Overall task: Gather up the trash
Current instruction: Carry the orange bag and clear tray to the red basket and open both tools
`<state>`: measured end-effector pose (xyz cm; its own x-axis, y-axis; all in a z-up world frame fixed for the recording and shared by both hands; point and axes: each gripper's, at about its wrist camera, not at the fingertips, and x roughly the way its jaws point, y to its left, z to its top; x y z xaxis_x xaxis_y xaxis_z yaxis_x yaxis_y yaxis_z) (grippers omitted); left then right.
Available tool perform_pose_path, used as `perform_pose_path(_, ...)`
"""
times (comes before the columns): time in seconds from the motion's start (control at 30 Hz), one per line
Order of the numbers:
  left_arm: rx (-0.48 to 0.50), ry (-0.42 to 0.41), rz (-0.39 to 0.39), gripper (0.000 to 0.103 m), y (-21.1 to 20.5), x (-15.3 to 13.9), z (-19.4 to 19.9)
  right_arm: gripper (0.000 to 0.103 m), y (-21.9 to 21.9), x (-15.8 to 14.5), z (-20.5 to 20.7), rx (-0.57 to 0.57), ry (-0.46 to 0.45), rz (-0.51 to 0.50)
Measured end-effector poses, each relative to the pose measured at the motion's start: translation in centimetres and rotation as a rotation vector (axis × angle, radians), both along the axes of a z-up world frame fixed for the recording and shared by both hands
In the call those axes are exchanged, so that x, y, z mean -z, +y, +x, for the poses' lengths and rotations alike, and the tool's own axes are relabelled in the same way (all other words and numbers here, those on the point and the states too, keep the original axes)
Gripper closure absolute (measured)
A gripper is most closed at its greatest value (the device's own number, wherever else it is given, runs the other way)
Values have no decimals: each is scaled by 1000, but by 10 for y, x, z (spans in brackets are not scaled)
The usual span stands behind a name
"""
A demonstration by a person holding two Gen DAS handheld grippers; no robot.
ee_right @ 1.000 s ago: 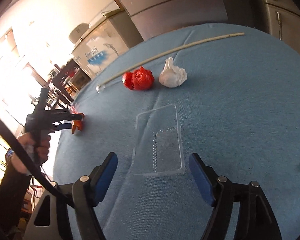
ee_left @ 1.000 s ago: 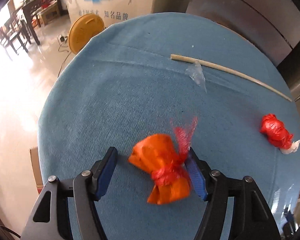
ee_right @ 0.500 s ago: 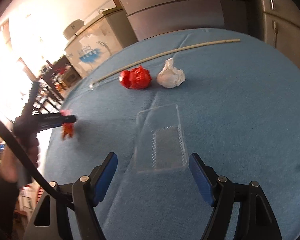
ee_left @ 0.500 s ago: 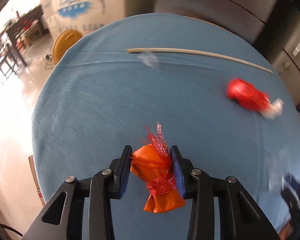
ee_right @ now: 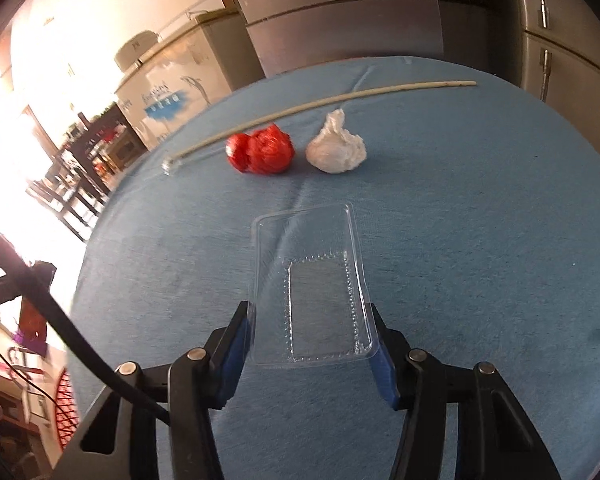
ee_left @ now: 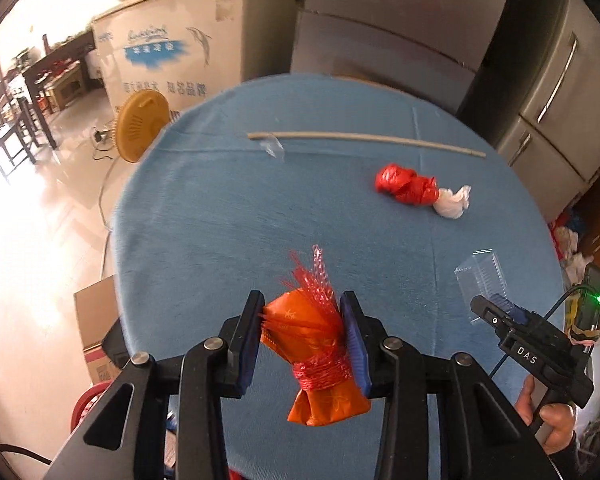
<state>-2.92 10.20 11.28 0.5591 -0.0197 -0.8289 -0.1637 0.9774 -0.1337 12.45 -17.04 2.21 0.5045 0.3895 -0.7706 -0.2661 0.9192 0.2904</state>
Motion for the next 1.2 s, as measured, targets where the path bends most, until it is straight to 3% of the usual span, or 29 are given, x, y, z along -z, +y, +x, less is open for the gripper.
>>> perform_pose_path(0.3,-158,-46,44,63,41,-39,-64,46,13,-40,-22,-95,-100,99)
perform_pose_path(0.5,-341,-70,164,63,84,-73,-126,46,45,-60,-31,-209,-120,185)
perform_pose_path(0.67,-460,-58,242,63,111,-81,-168,46,87,-73,-44,-341,-132,224)
perform_pose_path(0.9,-516,23,255,63,131,-56,-187,46,147,-92,-73,-525,-152,257)
perform_pose_path(1.2,-519,157,166,63,142,12,-185,46,214,-88,-115,-716,-128,230)
